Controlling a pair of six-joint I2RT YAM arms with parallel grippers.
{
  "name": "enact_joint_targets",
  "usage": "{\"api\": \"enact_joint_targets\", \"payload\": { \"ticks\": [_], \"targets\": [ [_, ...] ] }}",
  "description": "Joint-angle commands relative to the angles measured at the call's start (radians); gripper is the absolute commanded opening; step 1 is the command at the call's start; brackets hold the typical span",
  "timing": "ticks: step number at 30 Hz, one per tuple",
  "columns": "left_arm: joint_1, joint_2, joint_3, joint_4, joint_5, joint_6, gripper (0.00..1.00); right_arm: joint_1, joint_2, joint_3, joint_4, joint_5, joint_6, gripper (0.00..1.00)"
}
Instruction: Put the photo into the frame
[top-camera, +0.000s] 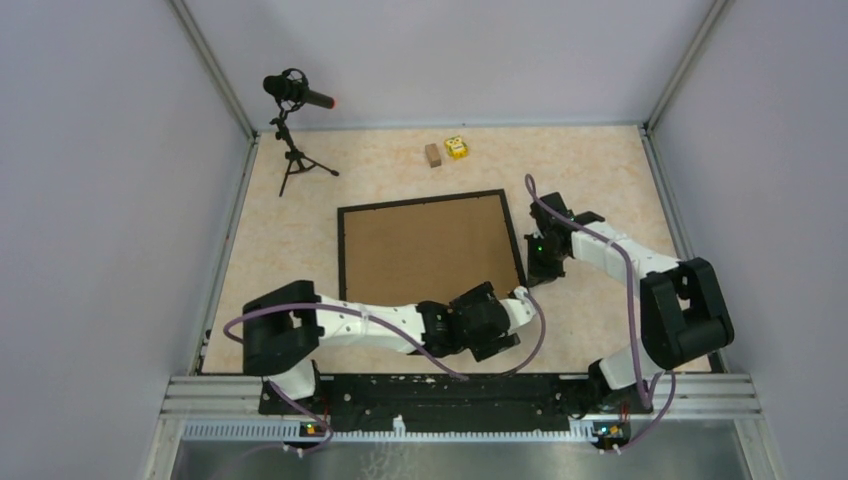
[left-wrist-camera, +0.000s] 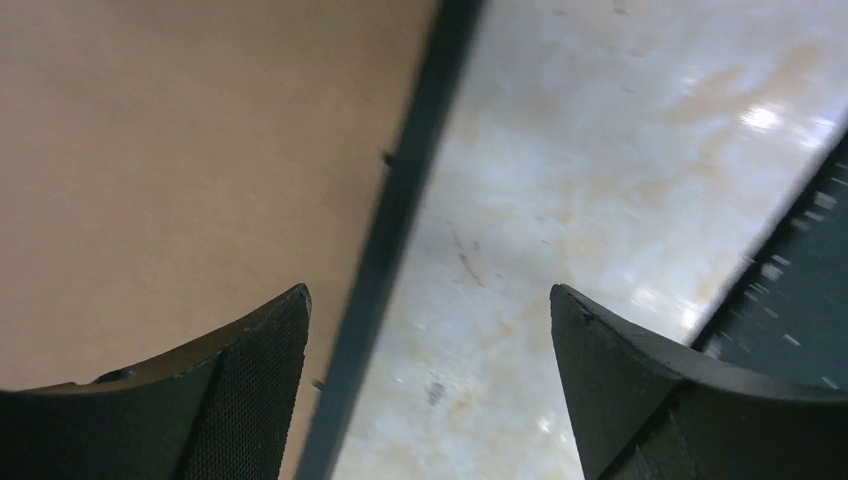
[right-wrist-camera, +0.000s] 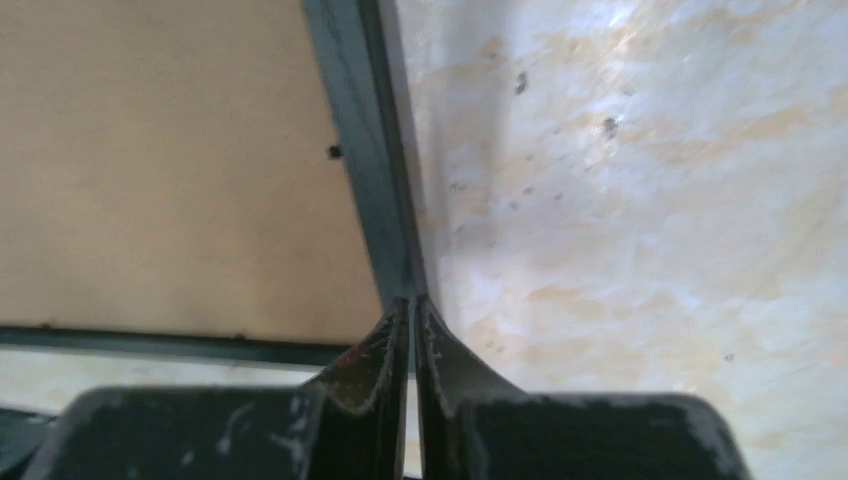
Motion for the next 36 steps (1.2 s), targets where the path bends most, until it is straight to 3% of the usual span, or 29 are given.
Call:
{"api": "enact_joint_targets", "payload": {
  "ticks": [1,6,10,12,13,15,18,21,24,33,36],
  "targets": [
    [-0.027,0.099,0.092,-0.035,-0.3,0.02,0.92,0.002,-0.087,0.088,-0.048,-0.067,0.046,0.0],
    [-0.051,0.206,0.139,-0.051,-0.483,0.098,0.92,0.002,-0.127,0.119,-0.096,-0.053,0.055,0.0],
    [-0.06,0.184,0.11,-0.034,-0.422,0.087,0.91,0.001,-0.1,0.112,-0.091,-0.074,0.036,0.01],
    [-0.058,0.093,0.041,-0.004,-0.284,0.062,0.92,0.001,-0.058,0.107,-0.086,-0.105,0.005,0.33],
    [-0.057,0.043,0.002,0.021,-0.211,0.058,0.92,0.001,-0.035,0.102,-0.079,-0.13,-0.01,0.42],
    [-0.042,-0.044,-0.062,0.036,-0.108,0.033,0.92,0.001,0.022,0.117,-0.095,-0.159,-0.054,0.54],
    [0.002,-0.154,-0.123,0.034,0.086,-0.021,0.93,-0.012,0.127,0.187,-0.141,-0.209,-0.118,0.59],
    [0.026,-0.245,-0.181,0.061,0.183,-0.034,0.93,-0.026,0.208,0.223,-0.142,-0.252,-0.15,0.56],
    [0.036,-0.302,-0.219,0.079,0.211,-0.029,0.93,-0.04,0.288,0.253,-0.148,-0.292,-0.177,0.35],
    [0.037,-0.246,-0.193,0.067,0.233,0.02,0.98,-0.044,0.383,0.277,-0.167,-0.214,-0.213,0.31],
    [0.037,-0.177,-0.153,0.068,0.194,0.043,0.99,-0.045,0.391,0.282,-0.181,-0.196,-0.207,0.05]
  ]
}}
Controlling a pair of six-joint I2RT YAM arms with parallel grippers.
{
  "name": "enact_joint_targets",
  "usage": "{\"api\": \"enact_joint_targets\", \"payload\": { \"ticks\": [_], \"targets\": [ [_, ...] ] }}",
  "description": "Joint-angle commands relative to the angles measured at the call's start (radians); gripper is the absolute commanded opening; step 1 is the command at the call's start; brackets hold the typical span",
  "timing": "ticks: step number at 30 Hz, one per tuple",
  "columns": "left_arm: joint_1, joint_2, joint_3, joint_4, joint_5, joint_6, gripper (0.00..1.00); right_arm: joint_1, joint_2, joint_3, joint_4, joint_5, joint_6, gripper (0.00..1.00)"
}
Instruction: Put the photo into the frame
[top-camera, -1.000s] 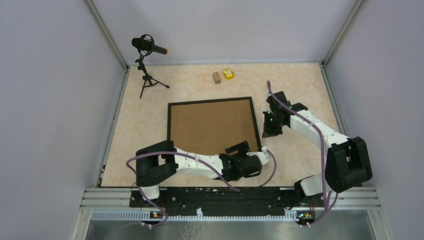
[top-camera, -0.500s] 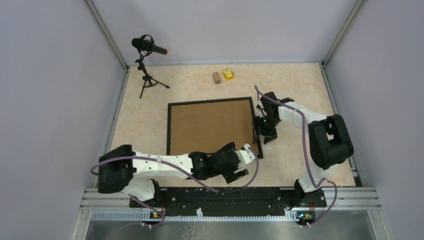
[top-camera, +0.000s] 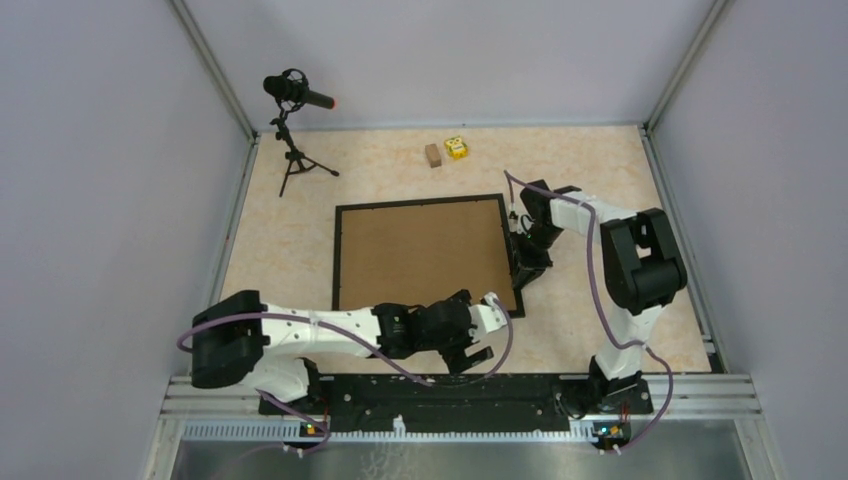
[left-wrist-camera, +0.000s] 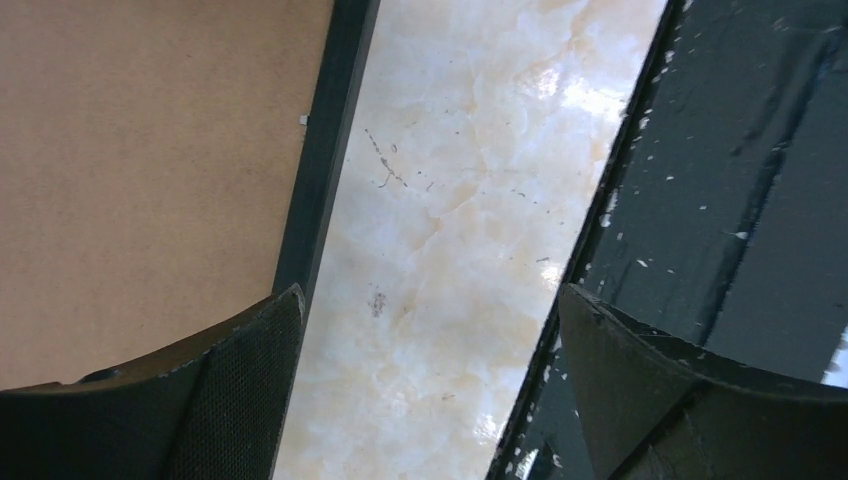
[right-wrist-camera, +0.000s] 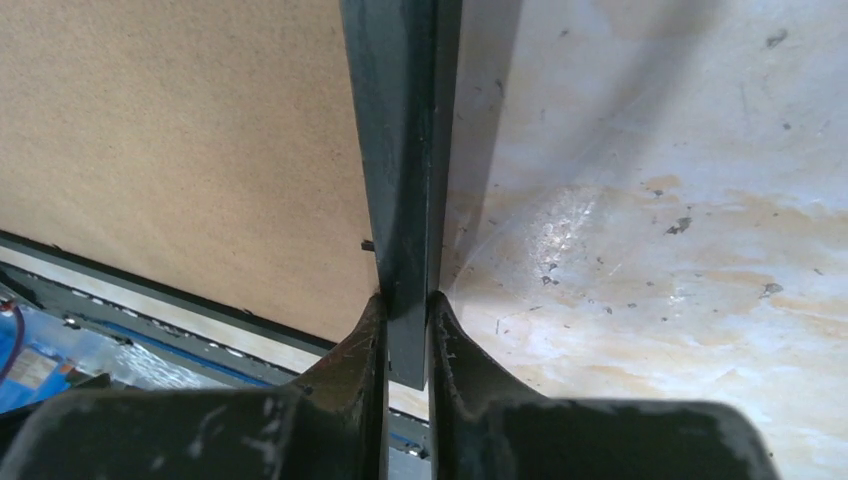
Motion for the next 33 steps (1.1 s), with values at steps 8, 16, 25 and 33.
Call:
{"api": "enact_joint_targets", "payload": {
  "ticks": [8,16,25,33],
  "targets": [
    [-0.027,0.244,0.133,0.09,-0.278,0.106,0.99,-0.002,-0.07,0.055,-0.056,0.045,0.023,0.0],
    [-0.079,0.358,0.185,0.104,-0.515,0.228,0.99,-0.002,-0.121,0.068,-0.081,0.007,0.056,0.0],
    [-0.093,0.564,0.209,0.277,-0.911,0.393,0.82,-0.001,-0.165,0.086,-0.098,-0.024,0.082,0.0],
    [-0.107,0.565,0.12,0.879,-1.15,0.821,0.34,0.008,-0.254,0.093,-0.092,-0.016,0.111,0.0]
  ]
}}
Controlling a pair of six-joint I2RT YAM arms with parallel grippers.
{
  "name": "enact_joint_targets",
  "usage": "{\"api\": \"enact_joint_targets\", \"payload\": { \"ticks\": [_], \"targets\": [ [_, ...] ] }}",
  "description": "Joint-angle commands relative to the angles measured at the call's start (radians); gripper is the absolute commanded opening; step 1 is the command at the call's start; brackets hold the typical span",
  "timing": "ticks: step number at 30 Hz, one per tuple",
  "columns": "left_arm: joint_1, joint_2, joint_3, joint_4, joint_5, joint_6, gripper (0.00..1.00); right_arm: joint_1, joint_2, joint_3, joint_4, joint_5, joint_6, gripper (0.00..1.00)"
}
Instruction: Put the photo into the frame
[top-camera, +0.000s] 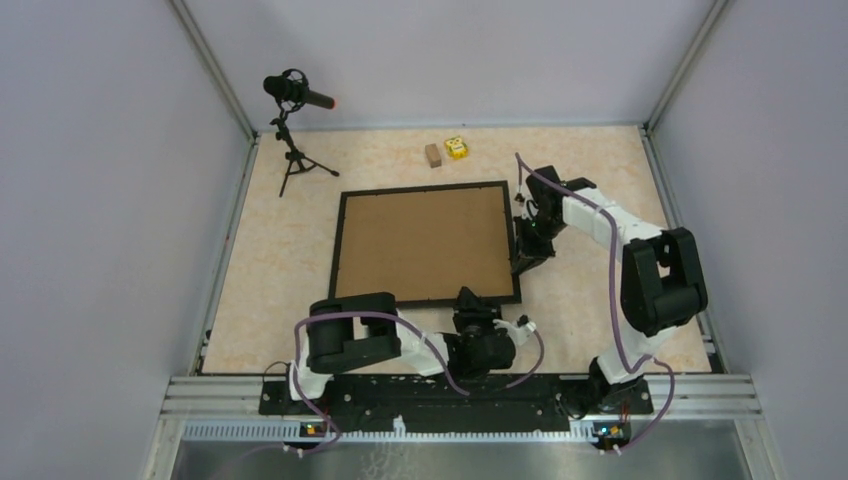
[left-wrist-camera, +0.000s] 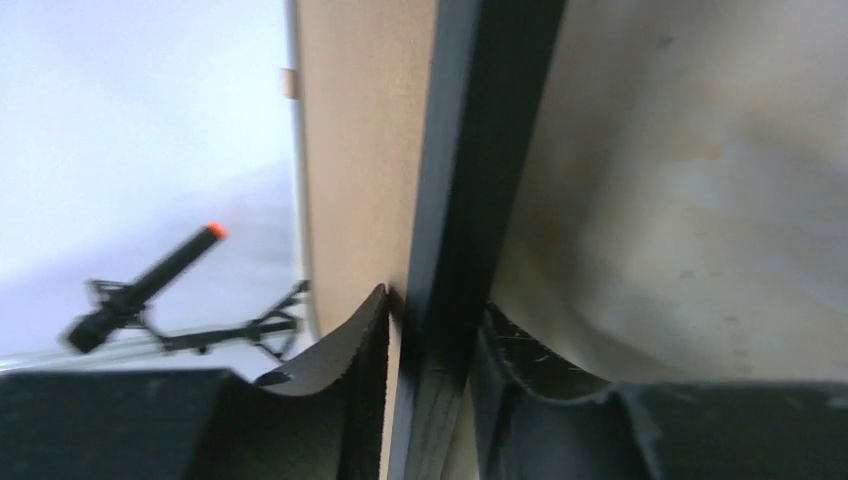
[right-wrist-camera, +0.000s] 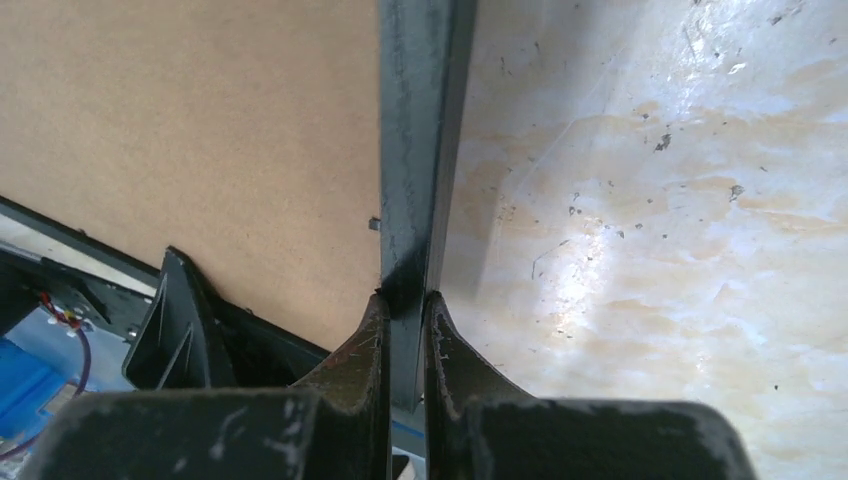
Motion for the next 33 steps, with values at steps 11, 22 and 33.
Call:
{"api": "enact_joint_targets", "payload": {
  "ticks": [11,22,33],
  "targets": [
    [-0.077,-0.405,0.128,0.215,-0.213,0.333,0.0,-0.042,-0.408,0.542,-0.162,0.168,0.105,0.83],
    [-0.059,-0.689,0.583,-0.612,0.335,-0.395,0.0,-0.063,-0.583,0.746,-0.096,0.353,0.107,0.95],
    [0.449,-0.778,0.691,-0.784,1.017,-0.864,0.0,-0.063,-0.6,0.59,-0.053,0.328,0.106,0.97]
  ]
}}
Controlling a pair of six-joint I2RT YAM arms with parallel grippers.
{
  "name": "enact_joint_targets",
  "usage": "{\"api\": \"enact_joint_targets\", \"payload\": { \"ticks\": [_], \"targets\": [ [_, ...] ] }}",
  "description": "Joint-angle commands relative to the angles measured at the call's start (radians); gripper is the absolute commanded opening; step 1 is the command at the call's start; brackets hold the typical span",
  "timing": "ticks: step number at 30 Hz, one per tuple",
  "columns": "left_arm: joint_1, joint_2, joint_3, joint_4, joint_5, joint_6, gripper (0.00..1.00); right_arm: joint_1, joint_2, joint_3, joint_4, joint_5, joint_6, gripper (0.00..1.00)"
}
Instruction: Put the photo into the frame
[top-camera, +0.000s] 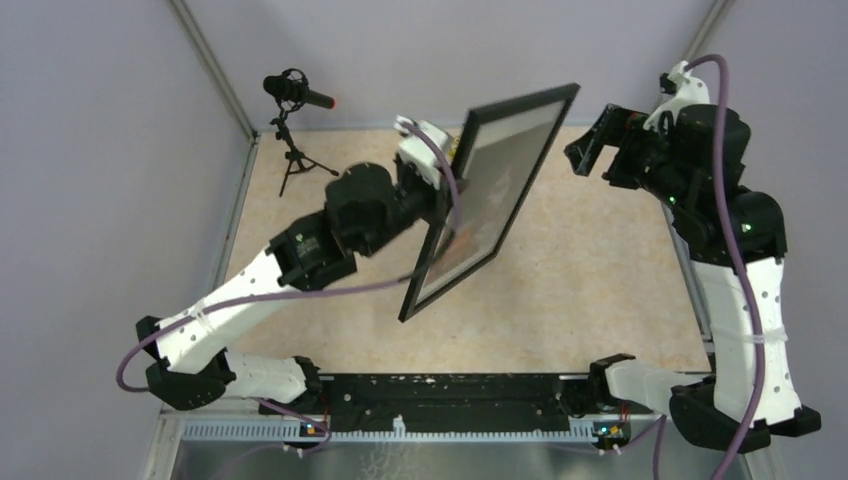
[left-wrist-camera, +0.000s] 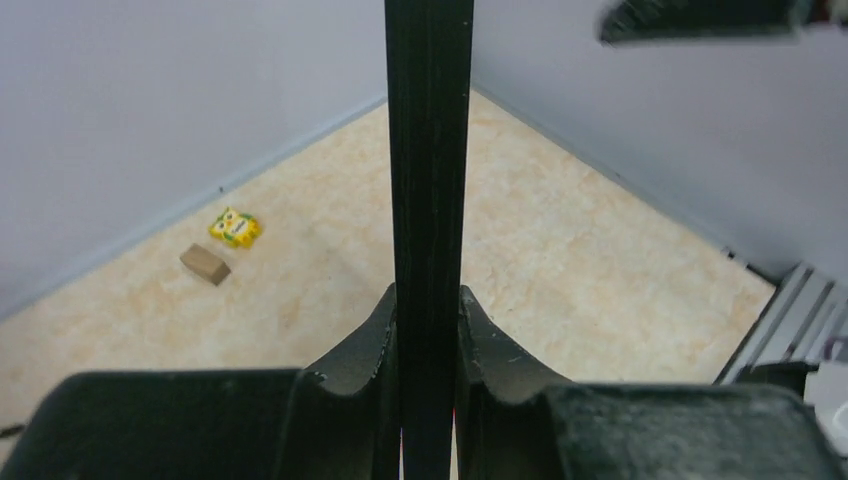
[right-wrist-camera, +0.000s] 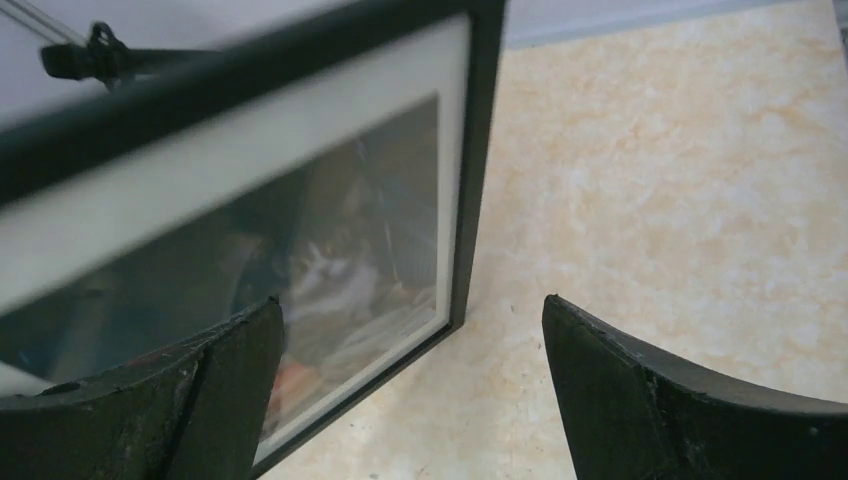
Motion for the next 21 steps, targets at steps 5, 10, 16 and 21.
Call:
{"api": "enact_joint_targets", "payload": {
  "ticks": [5,10,16,21],
  "targets": [
    [0.489,-0.061,-0.064,0.023,0.685,-0.52,0.0,-0.003,0.001,-0.11,0.062,-0.011,0.01,0.98],
    [0.789,-0.076,-0.263,0.127,0.999,-0.748,0.0,-0.015,0.059,-0.196,0.091,-0.099,-0.009,0.99],
    [1.06,-0.102,-0.504,0.187,1.243,-0.846,0.0,-0.037,0.165,-0.405,0.189,-0.298,0.013,0.99],
    [1.217,-0.08,-0.661,0.133,1.342,-0.762,0.0,-0.04,0.222,-0.576,0.295,-0.369,0.025,0.99]
  ]
}}
